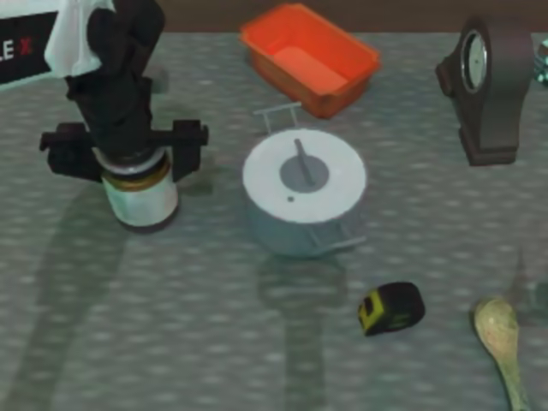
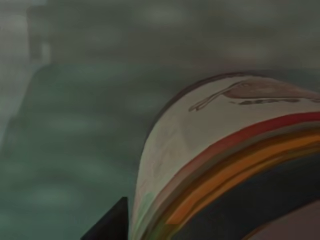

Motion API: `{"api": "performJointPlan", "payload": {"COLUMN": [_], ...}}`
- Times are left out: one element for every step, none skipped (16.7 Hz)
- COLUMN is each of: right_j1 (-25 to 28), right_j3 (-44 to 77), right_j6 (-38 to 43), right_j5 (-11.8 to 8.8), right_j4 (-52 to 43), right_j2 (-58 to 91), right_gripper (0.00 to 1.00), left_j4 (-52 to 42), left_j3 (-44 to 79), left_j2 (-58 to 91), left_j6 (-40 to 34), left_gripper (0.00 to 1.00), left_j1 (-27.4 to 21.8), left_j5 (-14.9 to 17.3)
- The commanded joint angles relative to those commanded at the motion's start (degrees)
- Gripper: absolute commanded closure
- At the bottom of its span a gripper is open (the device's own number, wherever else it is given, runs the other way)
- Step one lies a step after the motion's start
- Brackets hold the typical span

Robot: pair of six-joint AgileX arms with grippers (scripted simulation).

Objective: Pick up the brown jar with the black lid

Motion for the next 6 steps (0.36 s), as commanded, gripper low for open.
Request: {"api": "performJointPlan", "payload": {"right_j1": [0.0, 0.0, 0.0, 0.0, 0.0, 0.0], "right_j3": [0.0, 0.0, 0.0, 0.0, 0.0, 0.0], "right_j6": [0.0, 0.0, 0.0, 0.0, 0.0, 0.0], "right_j5": [0.0, 0.0, 0.0, 0.0, 0.0, 0.0], "right_j4": [0.0, 0.0, 0.0, 0.0, 0.0, 0.0], "right_j2": [0.0, 0.0, 0.0, 0.0, 0.0, 0.0], "right_gripper": [0.0, 0.0, 0.0, 0.0, 0.0, 0.0], "left_j4": [0.0, 0.0, 0.0, 0.0, 0.0, 0.0], "left_j3": [0.0, 0.0, 0.0, 0.0, 0.0, 0.0], "left_j2": [0.0, 0.0, 0.0, 0.0, 0.0, 0.0], "left_j6": [0.0, 0.0, 0.0, 0.0, 0.0, 0.0], "left_gripper": [0.0, 0.0, 0.0, 0.0, 0.0, 0.0], "left_j1": [0.0, 0.0, 0.0, 0.0, 0.0, 0.0], "left_j5": [0.0, 0.0, 0.0, 0.0, 0.0, 0.0]}}
